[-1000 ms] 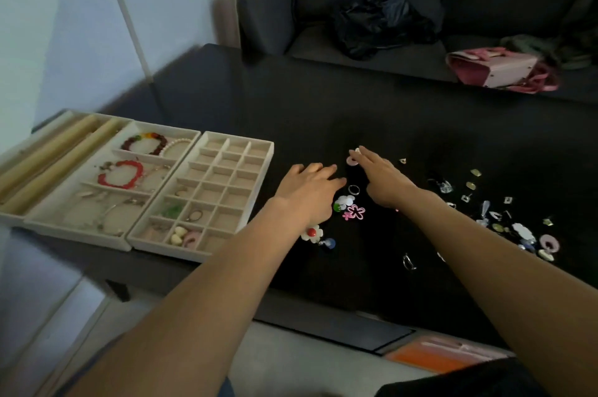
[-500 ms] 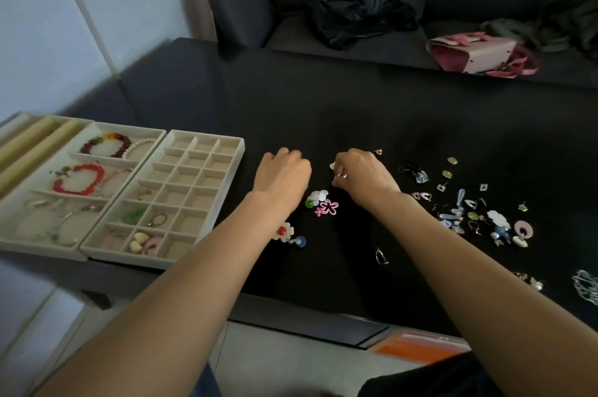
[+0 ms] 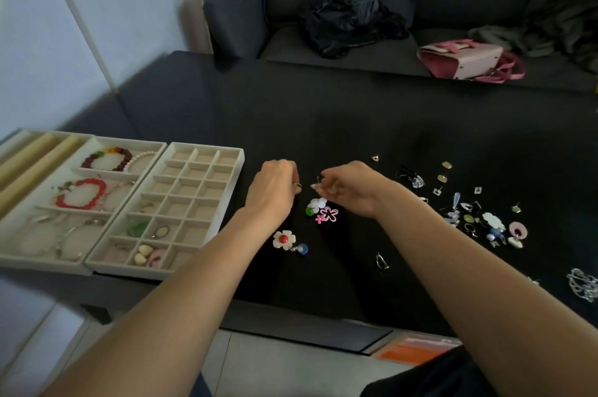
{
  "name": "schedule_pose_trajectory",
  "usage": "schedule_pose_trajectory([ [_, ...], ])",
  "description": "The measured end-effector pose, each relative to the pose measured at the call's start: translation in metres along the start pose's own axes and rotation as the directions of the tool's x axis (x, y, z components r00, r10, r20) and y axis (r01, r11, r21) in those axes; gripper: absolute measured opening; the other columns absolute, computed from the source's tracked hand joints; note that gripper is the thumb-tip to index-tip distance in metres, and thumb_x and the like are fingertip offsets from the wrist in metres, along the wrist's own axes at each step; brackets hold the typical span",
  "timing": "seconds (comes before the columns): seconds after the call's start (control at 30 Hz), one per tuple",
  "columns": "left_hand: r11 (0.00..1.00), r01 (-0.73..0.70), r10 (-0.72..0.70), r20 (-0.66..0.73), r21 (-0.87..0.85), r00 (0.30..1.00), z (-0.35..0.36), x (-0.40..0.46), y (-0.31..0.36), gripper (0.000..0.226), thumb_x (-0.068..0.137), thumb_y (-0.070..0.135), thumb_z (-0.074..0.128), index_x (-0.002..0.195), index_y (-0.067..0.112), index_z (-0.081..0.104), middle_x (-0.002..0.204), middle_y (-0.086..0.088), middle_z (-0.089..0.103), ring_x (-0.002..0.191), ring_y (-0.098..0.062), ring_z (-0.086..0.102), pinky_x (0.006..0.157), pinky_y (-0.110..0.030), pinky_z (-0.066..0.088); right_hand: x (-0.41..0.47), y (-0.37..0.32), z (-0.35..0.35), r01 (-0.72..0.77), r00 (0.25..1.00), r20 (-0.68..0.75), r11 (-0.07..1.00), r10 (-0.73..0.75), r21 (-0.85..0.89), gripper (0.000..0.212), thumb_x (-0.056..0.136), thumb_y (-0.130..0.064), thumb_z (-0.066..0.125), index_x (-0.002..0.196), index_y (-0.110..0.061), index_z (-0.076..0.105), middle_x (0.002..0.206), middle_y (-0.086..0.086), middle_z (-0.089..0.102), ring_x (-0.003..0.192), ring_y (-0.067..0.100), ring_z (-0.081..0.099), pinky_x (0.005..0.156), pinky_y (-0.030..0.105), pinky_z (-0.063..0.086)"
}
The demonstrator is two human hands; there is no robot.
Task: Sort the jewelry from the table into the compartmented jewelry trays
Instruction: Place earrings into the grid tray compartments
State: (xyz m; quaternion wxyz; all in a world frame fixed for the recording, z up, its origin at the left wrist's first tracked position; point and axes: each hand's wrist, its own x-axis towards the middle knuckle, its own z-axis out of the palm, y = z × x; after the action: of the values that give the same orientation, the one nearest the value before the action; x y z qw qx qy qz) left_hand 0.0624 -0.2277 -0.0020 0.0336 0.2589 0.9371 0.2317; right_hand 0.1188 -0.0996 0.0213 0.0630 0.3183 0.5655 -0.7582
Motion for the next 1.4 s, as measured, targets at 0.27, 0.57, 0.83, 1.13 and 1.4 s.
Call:
schedule_pose_trajectory([
  [0.27,0.953,0.001,-0.02,-0.06,-0.304,0.998,-0.051,-0.02,-0.019,0.006,0.088,0.014,0.064,0.086,0.013,0.069,0.072,0.007,0.06,0.067,-0.004,0.057,0.06,-0.012,0.038,-0.017,-0.009,0.036,-0.219,0.97,0.193,0.87,0.146,0.443,0.028,0.091,0.002,0.052,0.118,0.0,0.058,0.103,0.022,0.061,0.075,0.018,0.065,0.057,0.023,0.059],
  [0.57,0.982,0.131,-0.149,-0.138,-0.133,0.979,-0.1,-0.048,-0.095,0.014,0.075,0.015,0.076,0.071,0.018,0.063,0.068,0.004,0.059,0.069,-0.015,0.06,0.061,-0.026,0.039,-0.032,0.006,0.114,-0.176,0.932,0.358,0.938,0.061,0.299,0.011,0.089,0.004,0.056,0.096,0.009,0.062,0.082,0.015,0.063,0.061,0.011,0.065,0.062,0.017,0.056],
  [0.83,0.984,0.082,-0.064,-0.117,0.156,0.991,-0.107,-0.073,-0.127,0.006,0.072,0.018,0.078,0.07,0.022,0.074,0.096,0.001,0.06,0.095,-0.017,0.057,0.081,-0.033,0.049,-0.027,0.012,0.154,-0.089,0.926,0.378,0.976,0.007,0.2,0.008,0.091,0.006,0.054,0.093,0.004,0.061,0.082,0.011,0.06,0.066,0.01,0.063,0.059,0.014,0.055],
  [1.13,0.957,0.132,-0.123,-0.05,0.257,0.991,-0.096,-0.078,-0.129,0.034,0.07,0.013,0.064,0.042,0.027,0.053,0.077,0.004,0.051,0.1,-0.018,0.051,0.088,-0.032,0.044,-0.022,0.011,0.17,-0.076,0.932,0.361,0.97,-0.013,0.231,0.006,0.089,0.004,0.056,0.089,0.003,0.062,0.082,0.011,0.061,0.062,0.008,0.063,0.055,0.013,0.054],
  [1.4,0.937,0.144,-0.115,-0.107,0.318,0.988,-0.09,-0.076,-0.127,0.009,0.075,0.013,0.06,0.066,0.013,0.058,0.105,-0.002,0.054,0.106,-0.022,0.046,0.086,-0.03,0.039,-0.021,0.009,0.17,-0.063,0.939,0.345,0.978,-0.011,0.201,0.007,0.09,0.004,0.056,0.088,0.002,0.062,0.084,0.011,0.06,0.07,0.009,0.06,0.058,0.012,0.055],
])
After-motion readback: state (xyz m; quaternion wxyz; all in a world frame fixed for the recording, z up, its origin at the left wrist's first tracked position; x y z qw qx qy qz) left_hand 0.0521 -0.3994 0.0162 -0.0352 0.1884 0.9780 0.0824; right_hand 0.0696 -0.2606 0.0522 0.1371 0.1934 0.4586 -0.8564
